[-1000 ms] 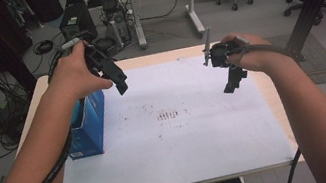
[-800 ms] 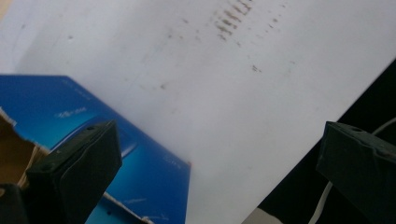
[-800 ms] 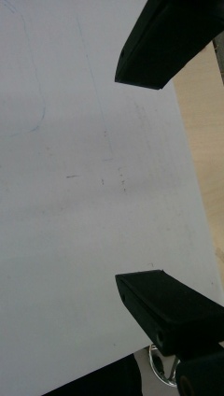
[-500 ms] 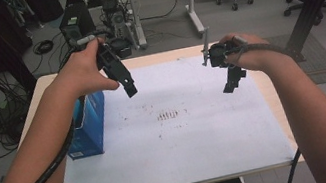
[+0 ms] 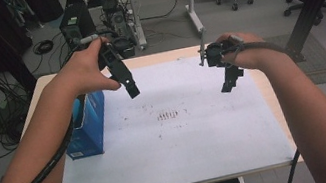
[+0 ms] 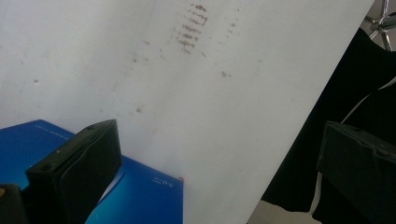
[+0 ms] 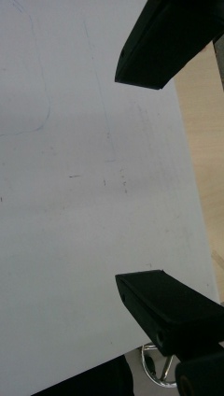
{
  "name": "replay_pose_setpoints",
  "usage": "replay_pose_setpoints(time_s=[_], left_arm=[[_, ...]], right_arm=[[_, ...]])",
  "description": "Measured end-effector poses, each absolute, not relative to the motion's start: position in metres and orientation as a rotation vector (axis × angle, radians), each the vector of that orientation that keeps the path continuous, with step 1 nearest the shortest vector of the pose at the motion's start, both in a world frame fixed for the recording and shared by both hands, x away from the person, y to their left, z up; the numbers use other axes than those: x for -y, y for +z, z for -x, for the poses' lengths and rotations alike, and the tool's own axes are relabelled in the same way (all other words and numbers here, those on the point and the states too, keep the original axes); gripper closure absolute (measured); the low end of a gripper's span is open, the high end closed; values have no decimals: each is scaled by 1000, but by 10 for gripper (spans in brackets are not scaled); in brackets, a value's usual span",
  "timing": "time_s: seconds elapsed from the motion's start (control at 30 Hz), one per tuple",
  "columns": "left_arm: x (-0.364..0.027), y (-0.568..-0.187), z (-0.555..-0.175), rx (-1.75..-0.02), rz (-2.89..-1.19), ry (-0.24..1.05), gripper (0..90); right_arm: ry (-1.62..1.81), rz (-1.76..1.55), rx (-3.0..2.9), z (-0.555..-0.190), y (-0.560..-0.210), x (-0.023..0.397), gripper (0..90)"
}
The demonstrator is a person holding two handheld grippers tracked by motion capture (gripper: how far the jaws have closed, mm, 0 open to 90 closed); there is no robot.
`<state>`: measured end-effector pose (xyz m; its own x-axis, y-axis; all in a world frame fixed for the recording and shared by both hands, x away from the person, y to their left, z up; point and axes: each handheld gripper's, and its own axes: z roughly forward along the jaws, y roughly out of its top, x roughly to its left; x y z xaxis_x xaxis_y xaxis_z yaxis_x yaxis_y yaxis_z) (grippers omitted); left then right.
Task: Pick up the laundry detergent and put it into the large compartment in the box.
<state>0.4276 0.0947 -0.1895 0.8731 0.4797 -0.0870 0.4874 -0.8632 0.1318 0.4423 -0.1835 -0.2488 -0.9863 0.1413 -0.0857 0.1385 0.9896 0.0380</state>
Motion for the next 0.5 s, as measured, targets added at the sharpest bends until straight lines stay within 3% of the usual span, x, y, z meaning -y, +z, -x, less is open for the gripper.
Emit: replay_pose_setpoints(time_s=[0.5], left_arm=[[-100,-197,-430,-753,-2896,-91,2]], right_arm=[[49,-212,-3050,-446,-253,180,45]])
